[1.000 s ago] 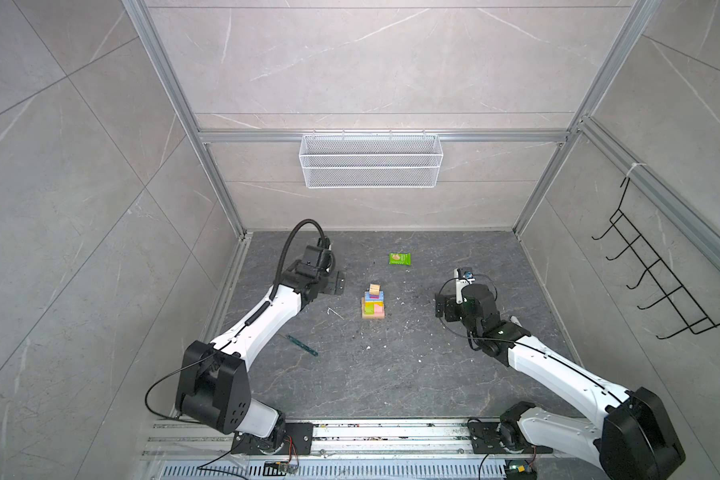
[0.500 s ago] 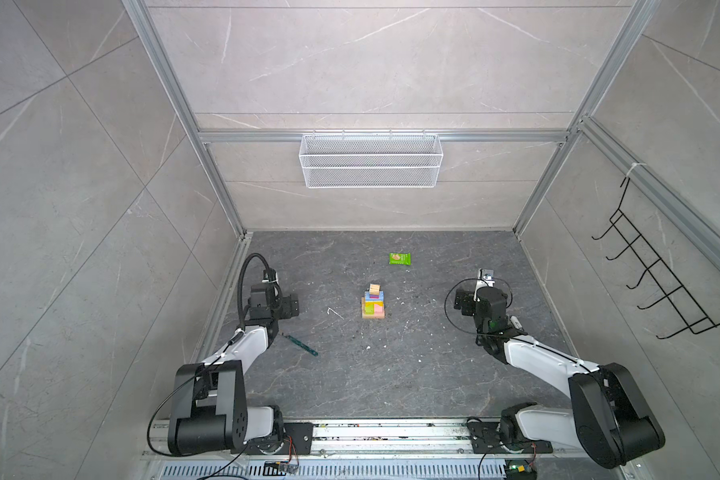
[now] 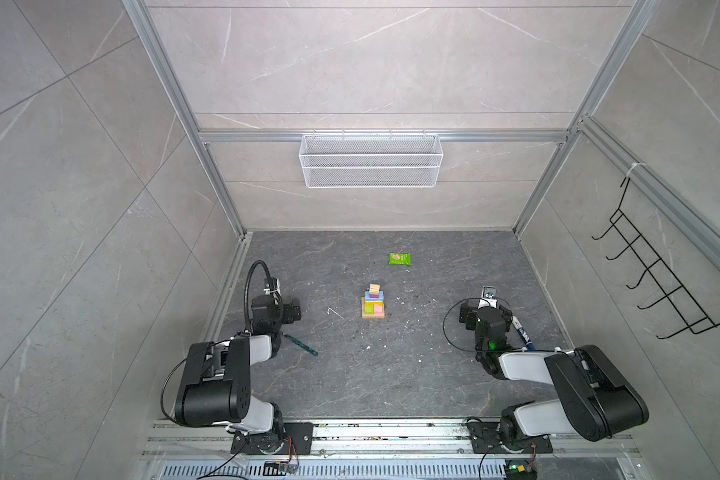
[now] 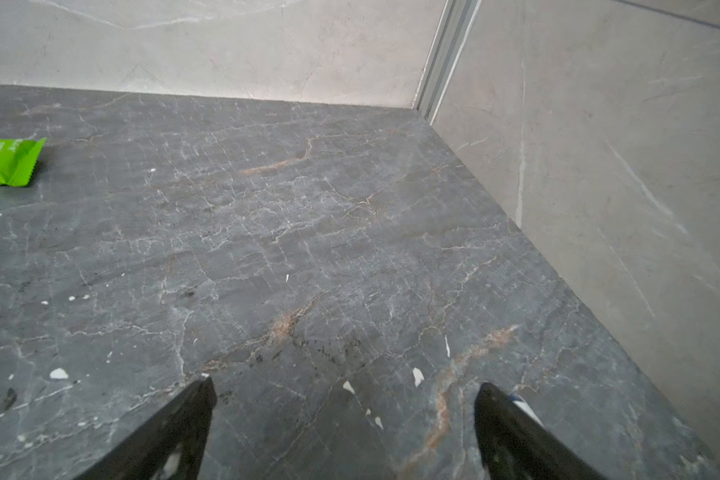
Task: Build the wood block tower
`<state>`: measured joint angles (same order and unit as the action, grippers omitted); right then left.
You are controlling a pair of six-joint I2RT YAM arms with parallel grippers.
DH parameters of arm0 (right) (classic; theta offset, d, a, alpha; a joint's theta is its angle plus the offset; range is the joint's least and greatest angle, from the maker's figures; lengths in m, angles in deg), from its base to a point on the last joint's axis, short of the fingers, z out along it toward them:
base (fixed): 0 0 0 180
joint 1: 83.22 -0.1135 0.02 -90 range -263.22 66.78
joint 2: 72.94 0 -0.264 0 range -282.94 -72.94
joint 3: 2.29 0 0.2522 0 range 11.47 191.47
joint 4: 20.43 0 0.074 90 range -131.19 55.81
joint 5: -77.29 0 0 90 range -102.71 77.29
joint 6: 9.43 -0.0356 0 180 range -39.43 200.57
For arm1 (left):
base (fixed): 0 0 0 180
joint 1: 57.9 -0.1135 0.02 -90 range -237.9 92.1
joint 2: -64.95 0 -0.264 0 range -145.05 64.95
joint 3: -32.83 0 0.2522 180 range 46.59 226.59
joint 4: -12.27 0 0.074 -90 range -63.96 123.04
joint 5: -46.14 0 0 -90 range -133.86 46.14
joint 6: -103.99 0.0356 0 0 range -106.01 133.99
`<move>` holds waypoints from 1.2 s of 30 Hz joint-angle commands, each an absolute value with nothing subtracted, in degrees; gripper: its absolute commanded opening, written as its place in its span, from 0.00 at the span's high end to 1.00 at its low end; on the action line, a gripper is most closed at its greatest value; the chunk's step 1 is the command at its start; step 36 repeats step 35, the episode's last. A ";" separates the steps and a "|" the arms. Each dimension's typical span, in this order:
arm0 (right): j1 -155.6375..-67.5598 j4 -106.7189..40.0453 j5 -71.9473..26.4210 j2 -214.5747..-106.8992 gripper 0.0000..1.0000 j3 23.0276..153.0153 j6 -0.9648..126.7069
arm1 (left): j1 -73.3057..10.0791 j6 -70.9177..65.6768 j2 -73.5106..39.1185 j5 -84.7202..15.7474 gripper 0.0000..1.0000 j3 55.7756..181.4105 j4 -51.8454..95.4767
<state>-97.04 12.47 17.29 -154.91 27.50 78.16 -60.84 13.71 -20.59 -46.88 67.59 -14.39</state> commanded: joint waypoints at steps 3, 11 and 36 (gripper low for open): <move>-95.35 14.10 9.18 -156.49 0.01 31.76 80.22 | -61.07 11.42 -21.47 -51.87 0.00 66.17 -25.27; -91.30 15.69 2.11 -159.29 0.01 31.60 78.91 | -61.07 11.43 -20.92 -52.07 0.00 66.61 -23.34; -91.35 17.30 2.24 -159.86 0.01 31.51 79.36 | -60.98 11.74 -20.92 -51.94 0.00 66.54 -23.32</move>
